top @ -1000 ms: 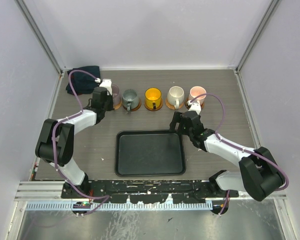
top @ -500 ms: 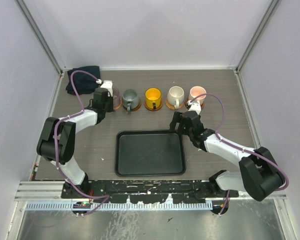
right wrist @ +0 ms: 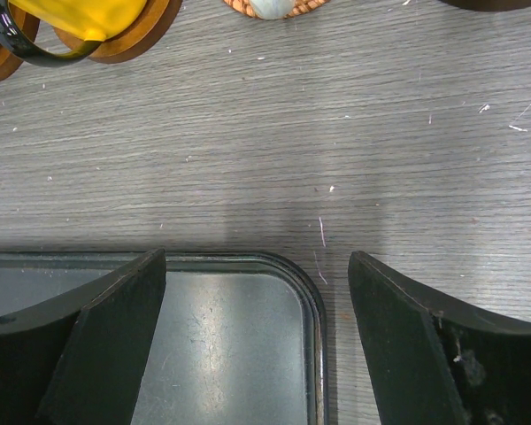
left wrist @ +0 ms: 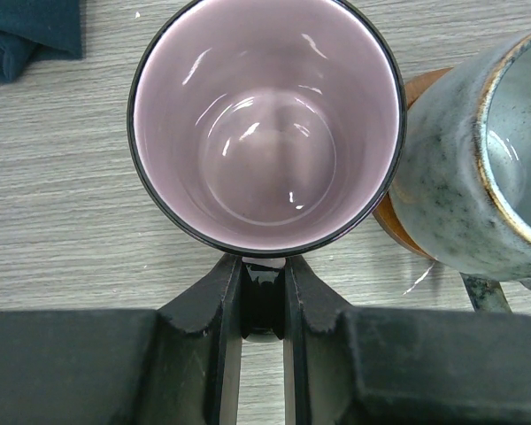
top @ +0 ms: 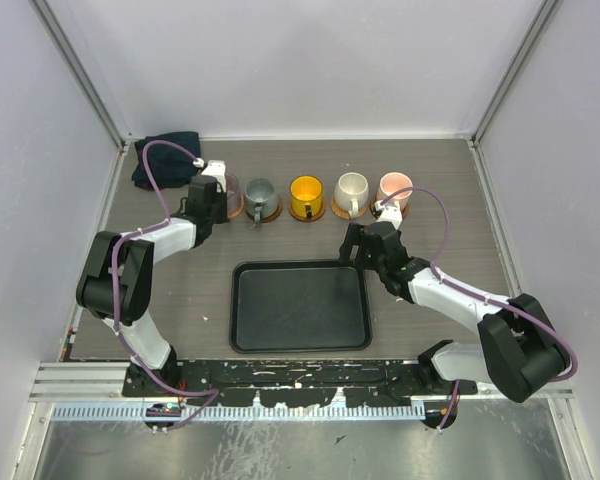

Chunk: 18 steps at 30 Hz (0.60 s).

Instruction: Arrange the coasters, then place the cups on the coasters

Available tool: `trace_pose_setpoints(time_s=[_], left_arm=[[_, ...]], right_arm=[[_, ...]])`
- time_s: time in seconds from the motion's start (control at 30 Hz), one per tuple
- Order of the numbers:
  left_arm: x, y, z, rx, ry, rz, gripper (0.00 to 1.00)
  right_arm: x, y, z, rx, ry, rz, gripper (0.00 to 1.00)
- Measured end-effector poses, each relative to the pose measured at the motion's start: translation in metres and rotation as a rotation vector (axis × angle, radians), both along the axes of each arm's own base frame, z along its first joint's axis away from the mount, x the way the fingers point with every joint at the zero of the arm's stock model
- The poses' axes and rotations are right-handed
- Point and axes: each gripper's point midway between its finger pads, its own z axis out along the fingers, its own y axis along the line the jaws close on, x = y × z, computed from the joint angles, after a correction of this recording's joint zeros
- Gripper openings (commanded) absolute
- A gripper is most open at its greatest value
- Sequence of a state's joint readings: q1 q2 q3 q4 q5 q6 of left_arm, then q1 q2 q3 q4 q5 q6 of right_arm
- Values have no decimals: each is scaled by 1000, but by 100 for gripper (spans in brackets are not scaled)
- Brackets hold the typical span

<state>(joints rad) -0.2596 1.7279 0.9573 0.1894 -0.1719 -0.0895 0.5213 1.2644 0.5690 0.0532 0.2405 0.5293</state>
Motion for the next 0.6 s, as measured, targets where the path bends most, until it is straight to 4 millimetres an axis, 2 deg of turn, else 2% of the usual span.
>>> trace_pose_setpoints(time_s=[0.3, 0.6], left_arm=[[-1, 4, 0, 6, 3, 27, 6], [-10, 11, 0, 11, 18, 57, 6]], right_arm=[[0, 1, 0, 4, 2, 5, 88], [-1, 2, 0, 7, 3, 8, 88]])
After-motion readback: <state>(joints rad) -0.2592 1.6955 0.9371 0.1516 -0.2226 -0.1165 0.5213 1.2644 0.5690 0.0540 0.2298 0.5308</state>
